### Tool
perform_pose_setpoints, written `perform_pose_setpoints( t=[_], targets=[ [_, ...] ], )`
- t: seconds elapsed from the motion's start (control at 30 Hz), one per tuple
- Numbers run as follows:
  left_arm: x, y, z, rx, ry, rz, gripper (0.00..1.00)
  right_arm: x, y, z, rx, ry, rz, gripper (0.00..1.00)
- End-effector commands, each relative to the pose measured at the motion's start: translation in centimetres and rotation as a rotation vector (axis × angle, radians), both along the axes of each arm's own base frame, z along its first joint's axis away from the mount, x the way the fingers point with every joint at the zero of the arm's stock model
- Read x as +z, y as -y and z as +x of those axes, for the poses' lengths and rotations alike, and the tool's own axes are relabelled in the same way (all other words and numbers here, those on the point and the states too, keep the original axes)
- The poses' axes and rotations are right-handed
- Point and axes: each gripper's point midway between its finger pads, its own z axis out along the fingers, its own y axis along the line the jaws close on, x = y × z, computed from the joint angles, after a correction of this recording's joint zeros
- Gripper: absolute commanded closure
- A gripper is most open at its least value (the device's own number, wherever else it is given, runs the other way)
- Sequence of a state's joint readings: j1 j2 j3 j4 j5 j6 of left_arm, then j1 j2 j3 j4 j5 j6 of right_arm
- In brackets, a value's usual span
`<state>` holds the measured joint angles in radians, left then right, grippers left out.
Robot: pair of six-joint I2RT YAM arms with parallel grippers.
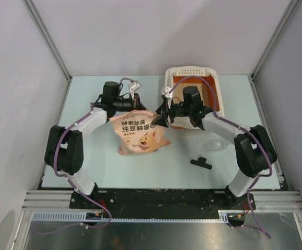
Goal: Fill the litter box with clean litter
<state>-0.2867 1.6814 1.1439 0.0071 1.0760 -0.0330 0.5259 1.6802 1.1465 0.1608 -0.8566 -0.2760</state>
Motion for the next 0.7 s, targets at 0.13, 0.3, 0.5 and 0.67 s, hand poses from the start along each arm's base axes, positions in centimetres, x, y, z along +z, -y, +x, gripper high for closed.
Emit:
perform_pose_setpoints(
  t=[0.13,0.3,0.5,0.67],
  targets=[
    [2.0,-0.7,1.0,0.015,0.066,0.039,1.00,0.6,-0.9,-1.0,0.105,-0.162,0.110,0.41],
    [1.5,-1.0,1.5,0.024,0.064,0.063,1.00,1.8,-1.0,0.1,0.102,-0.196,0.189,0.44],
    [1.6,-1.3,2.2,0.039,0.082,0.082,1.00,1.3,-1.1,0.2,0.112,-0.261,0.210,0.50],
    [1.7,-2.5,3.7,0.110,0.109,0.121,1.00,0.9,-1.5,-0.4,0.139,-0.288,0.209,0.64]
  ],
)
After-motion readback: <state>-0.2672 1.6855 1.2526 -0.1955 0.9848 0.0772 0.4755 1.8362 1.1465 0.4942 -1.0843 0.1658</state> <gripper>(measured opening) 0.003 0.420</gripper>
